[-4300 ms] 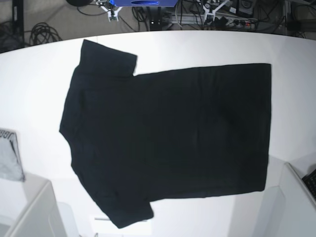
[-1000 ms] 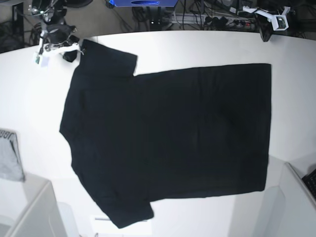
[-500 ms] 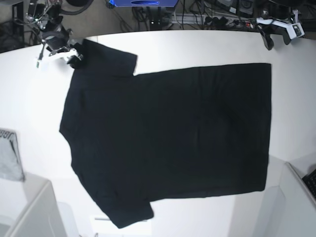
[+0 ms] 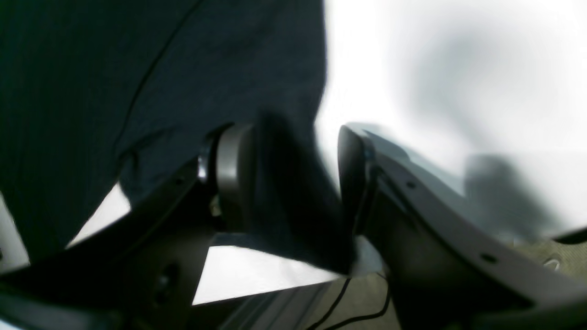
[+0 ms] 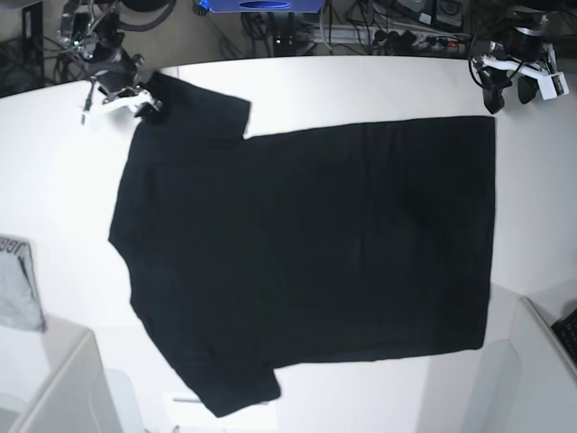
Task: Fold the T-shirt properly
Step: 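Lower both grippers onto the shirt's shoulder corners and grasp them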
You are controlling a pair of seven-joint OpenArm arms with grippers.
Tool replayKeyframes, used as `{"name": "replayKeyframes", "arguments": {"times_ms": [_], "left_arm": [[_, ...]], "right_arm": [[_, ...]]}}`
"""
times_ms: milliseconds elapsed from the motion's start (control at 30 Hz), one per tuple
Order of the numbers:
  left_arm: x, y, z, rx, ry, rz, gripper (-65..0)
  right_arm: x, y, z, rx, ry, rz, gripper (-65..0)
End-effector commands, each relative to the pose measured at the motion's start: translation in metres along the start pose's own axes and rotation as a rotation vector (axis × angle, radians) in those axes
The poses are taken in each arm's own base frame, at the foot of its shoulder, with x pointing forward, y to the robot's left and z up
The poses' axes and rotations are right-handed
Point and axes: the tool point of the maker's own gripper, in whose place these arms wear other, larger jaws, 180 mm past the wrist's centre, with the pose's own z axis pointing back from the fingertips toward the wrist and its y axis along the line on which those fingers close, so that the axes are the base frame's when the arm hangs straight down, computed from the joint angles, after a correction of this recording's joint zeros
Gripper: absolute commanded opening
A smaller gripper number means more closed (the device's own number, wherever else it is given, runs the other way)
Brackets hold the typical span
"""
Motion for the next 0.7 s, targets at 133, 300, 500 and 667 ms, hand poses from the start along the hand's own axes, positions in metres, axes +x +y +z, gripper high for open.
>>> {"name": "replayKeyframes", "arguments": {"times_ms": [133,300,500,667], "left_arm": [[0.009,0.000,-0.008,-0.010,-0.013,0.011,-22.2],[-0.005,0.013,-0.020,0.019,0.019,0.059,-22.2],[-0.017,0.022,-0.035,0.039,0.036,0.111,-22.2],[-0.018,0.023,-0.049,0.041,0.033,0.147,-22.2]], "right_arm": [[-0.009,-0.002,0.001,-0.008,0.044,0.014,-38.0],[-0.011,-0.001,0.000,-0.006,0.053,0.017,-49.5],[-0.010,-0.003,0.000,-0.010,0.049,0.010,-65.0],[-0.011,-0.002,0.000,-0.008,0.052,0.011,-65.0]]}}
